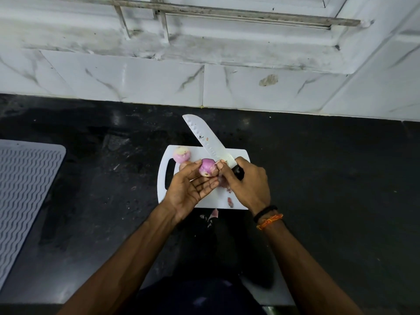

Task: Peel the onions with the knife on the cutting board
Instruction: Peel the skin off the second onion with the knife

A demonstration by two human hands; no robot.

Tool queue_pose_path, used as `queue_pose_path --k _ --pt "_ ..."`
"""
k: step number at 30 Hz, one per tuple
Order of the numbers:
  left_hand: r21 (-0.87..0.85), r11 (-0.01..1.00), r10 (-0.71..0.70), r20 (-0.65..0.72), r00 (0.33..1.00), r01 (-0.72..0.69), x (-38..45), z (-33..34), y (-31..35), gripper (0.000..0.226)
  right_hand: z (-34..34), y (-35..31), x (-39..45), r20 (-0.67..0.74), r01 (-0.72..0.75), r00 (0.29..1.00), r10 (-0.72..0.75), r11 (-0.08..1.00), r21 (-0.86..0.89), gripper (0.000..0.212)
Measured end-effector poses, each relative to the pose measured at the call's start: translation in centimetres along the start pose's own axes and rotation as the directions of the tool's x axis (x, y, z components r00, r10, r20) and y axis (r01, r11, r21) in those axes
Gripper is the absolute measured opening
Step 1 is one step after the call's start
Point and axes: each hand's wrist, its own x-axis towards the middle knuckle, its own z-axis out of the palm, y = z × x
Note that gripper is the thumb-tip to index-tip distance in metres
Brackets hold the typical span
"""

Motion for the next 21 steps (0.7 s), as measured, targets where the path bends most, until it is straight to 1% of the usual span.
queue_pose_path --k 2,3,6,8,11,14,15,18,21 --pt "-0.015 1.0 0.01 -0.044 0.999 -0.01 0.1 0.1 0.0 0.043 -0.1 0.0 0.0 -0.001 0.017 1.0 -0.017 1.0 -0.019 0.055" --pt "-0.035 0.999 0.006 -0.067 0.998 -0.008 0.3 0.1 -0.1 0.045 -0.1 0.0 -0.1 0.001 0.032 0.999 -0.032 0.999 -0.013 0.054" --pt "-0.127 0.992 -0.026 -0.114 0.993 0.011 0.6 -0.2 0.1 0.058 0.2 0.4 -0.6 0.044 0.089 0.995 -0.09 0.996 0.022 0.055" --pt "-0.166 0.986 -0.046 -0.131 0.99 0.024 0.9 -0.4 0.1 0.061 0.1 0.5 -1.2 0.064 0.092 0.993 -0.095 0.995 0.046 0.056" --pt "-0.173 0.985 -0.045 -0.127 0.991 0.022 1.0 -0.3 0.1 0.049 -0.3 0.3 -1.8 0.009 0.054 0.998 -0.055 0.995 0.079 0.055" --pt "-0.209 0.978 -0.032 -0.099 0.995 0.011 0.9 -0.5 0.2 0.047 -0.7 0.9 -1.6 -0.044 -0.025 0.999 0.029 0.995 0.092 0.03" --pt "-0.224 0.975 -0.029 -0.086 0.996 0.01 0.9 -0.6 0.3 0.046 -0.9 1.1 -1.3 -0.05 -0.048 0.997 0.053 0.995 0.092 0.028" --pt "-0.245 0.969 -0.036 -0.058 0.998 0.021 0.9 -0.9 0.3 0.049 -0.9 1.7 -0.8 -0.048 -0.109 0.992 0.113 0.99 0.089 0.032" --pt "-0.245 0.969 -0.028 -0.057 0.998 0.013 0.9 -1.1 0.2 0.053 -0.6 2.0 -0.1 -0.024 -0.145 0.989 0.146 0.989 0.04 0.034"
